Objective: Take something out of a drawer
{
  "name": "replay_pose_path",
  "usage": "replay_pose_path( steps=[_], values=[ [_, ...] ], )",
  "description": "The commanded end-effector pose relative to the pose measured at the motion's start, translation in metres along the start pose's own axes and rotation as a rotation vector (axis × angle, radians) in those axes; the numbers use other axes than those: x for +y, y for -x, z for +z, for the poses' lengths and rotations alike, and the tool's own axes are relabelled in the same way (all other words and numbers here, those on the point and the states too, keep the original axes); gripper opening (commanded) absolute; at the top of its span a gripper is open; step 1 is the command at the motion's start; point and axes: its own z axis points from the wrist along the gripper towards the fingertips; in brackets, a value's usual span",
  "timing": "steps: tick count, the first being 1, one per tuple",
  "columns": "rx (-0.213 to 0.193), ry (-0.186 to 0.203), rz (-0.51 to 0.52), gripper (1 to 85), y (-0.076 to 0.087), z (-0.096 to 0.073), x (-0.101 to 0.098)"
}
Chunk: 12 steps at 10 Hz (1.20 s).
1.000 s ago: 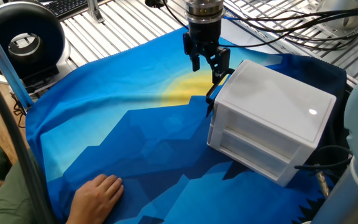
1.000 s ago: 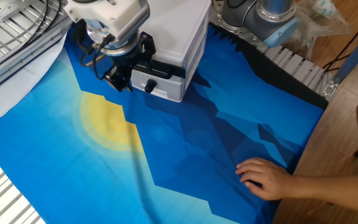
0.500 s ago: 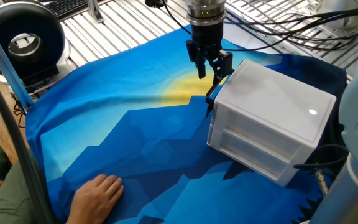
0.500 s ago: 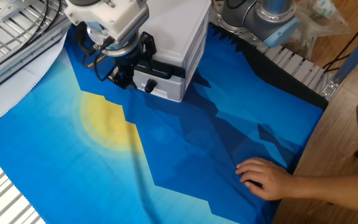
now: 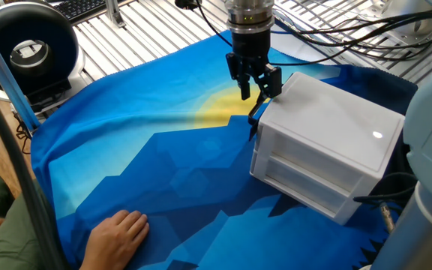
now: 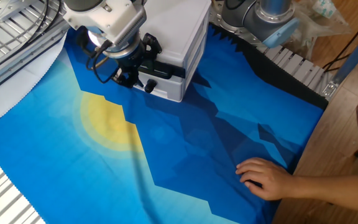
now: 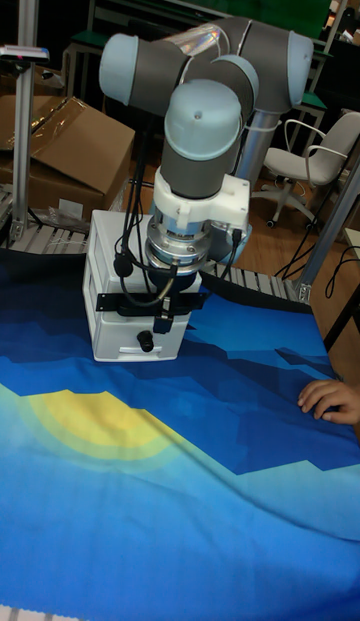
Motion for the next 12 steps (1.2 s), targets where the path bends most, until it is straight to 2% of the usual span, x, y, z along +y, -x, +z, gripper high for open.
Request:
replay_pose_path(
  steps=[1, 5, 9, 12],
  values=[
    [-0.013, 0.025, 0.014, 49.0, 0.003, -0.005, 0.007],
    [0.001, 0.042, 0.017, 48.3, 0.003, -0.008, 0.014],
    [0.011, 0.082, -0.009, 44.0, 0.001, 0.006, 0.009],
    [0.012, 0.083, -0.006, 40.7, -0.003, 0.014, 0.009]
  ],
)
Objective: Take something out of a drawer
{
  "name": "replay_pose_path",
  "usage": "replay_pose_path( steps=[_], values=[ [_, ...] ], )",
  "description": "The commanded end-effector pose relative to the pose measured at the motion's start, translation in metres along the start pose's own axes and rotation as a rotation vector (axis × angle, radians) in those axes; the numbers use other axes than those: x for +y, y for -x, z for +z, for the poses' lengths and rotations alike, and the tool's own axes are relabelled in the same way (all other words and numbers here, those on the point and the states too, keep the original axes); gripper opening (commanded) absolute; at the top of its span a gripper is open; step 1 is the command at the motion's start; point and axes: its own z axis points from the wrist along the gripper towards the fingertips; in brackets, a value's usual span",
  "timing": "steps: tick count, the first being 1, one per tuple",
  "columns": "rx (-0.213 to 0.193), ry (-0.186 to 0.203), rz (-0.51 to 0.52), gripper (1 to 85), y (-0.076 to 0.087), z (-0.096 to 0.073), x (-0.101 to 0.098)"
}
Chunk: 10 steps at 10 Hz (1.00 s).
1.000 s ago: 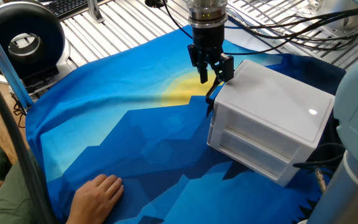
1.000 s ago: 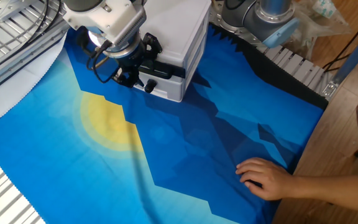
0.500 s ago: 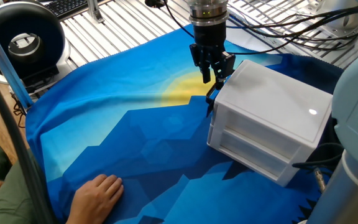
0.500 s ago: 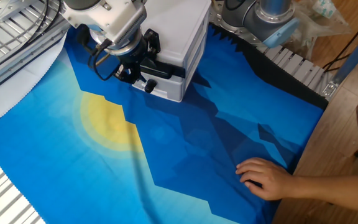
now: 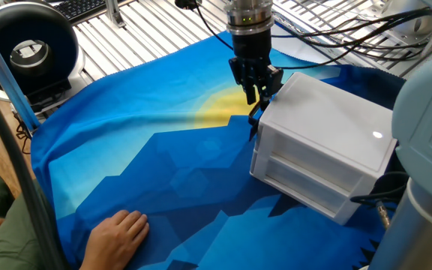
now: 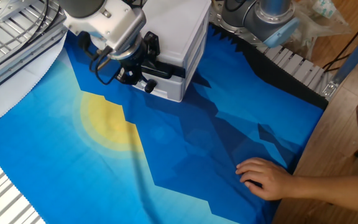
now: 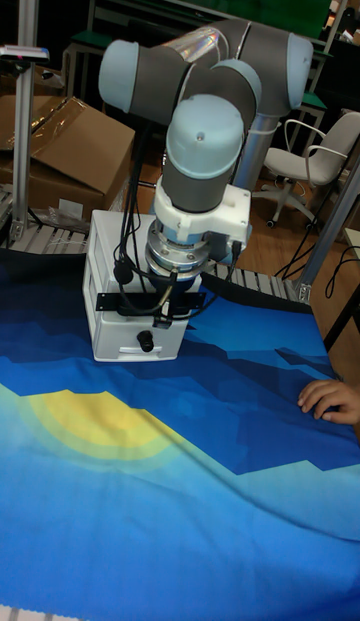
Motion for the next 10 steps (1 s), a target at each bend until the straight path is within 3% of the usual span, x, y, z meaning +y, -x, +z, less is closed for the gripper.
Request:
replay_pose_path(
  steps=[1, 4, 6, 10],
  values=[
    [-0.011, 0.007, 0.001, 40.3, 0.001, 0.003, -0.001],
    [0.027, -0.009, 0.005, 40.3, 0.005, -0.011, -0.008],
    [0.01, -0.04, 0.003, 40.3, 0.01, -0.01, -0.016],
    [-0.013, -0.065, 0.003, 39.7, 0.014, -0.007, -0.023]
  ],
)
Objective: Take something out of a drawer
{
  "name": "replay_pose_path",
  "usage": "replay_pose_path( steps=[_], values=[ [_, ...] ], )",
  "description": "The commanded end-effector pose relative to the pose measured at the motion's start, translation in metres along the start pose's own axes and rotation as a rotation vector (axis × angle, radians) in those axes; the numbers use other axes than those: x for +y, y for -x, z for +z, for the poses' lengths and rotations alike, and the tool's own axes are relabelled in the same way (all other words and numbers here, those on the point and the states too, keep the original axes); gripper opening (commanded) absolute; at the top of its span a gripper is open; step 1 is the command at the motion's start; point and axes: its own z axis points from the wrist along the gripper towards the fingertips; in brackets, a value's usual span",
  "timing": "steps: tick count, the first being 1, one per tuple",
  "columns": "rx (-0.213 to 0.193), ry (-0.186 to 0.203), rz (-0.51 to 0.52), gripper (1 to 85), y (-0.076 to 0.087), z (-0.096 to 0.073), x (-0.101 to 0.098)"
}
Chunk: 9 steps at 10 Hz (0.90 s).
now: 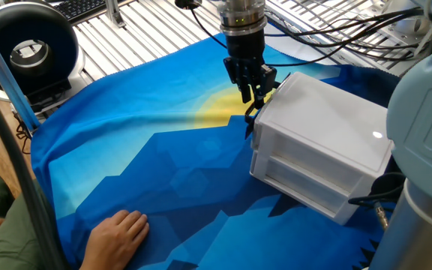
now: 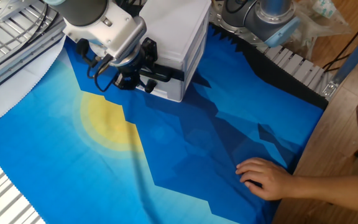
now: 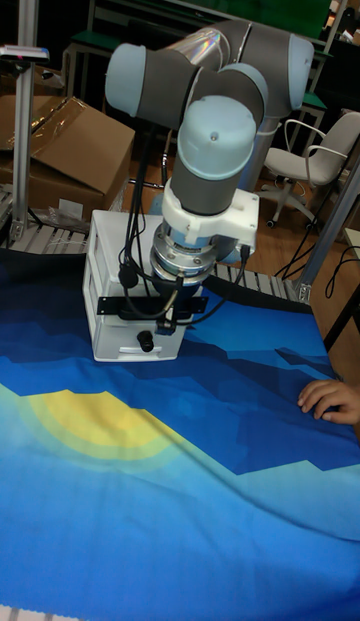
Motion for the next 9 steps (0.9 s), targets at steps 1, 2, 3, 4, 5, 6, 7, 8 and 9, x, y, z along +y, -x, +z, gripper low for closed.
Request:
replay_pose_path(
  steps=[1, 2, 3, 4, 5, 6, 7, 8, 9],
  values=[
    [-0.034, -0.036, -0.001, 39.7, 0.009, 0.0, -0.01],
    [-0.033, -0.045, -0.002, 39.7, 0.011, -0.001, -0.014],
    [-0.024, -0.052, -0.001, 39.7, 0.011, -0.002, -0.016],
    [-0.022, -0.064, 0.0, 39.0, 0.011, -0.002, -0.02],
    [-0.025, -0.071, 0.004, 38.0, 0.012, -0.002, -0.023],
    [-0.029, -0.079, 0.005, 37.3, 0.014, -0.001, -0.026],
    [-0.031, -0.085, 0.004, 36.7, 0.016, -0.003, -0.029],
    [-0.023, -0.087, 0.007, 36.0, 0.018, -0.006, -0.031],
    [-0.018, -0.092, 0.012, 35.0, 0.019, -0.009, -0.032]
  ],
)
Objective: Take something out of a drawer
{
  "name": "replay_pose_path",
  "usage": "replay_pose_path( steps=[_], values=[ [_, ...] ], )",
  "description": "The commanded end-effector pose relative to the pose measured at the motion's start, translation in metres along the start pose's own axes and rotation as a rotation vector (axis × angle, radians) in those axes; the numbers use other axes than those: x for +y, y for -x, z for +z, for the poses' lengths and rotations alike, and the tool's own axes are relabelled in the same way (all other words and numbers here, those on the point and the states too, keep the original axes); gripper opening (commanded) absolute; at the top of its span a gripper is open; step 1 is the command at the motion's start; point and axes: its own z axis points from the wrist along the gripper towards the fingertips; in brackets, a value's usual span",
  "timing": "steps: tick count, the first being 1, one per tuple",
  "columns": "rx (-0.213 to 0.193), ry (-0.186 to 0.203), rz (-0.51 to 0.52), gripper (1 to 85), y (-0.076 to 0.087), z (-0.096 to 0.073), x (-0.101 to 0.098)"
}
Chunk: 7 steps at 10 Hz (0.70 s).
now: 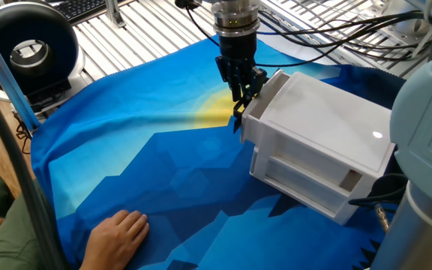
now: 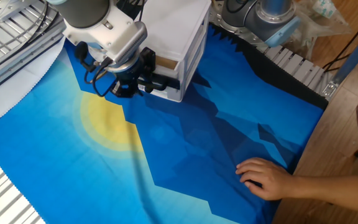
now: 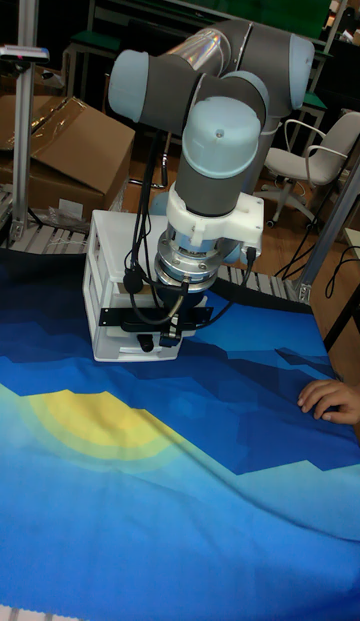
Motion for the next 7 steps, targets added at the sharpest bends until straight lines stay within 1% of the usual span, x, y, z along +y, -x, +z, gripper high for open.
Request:
replay_pose_path(
  steps=[1, 3, 5, 7],
  values=[
    [-0.008, -0.019, 0.012, 34.3, 0.01, -0.007, -0.008],
    [-0.007, -0.026, 0.021, 33.0, 0.016, -0.008, -0.013],
    [-0.016, -0.037, 0.024, 31.3, 0.022, -0.008, -0.018],
    [-0.023, -0.058, 0.026, 29.0, 0.028, -0.007, -0.027]
  ],
)
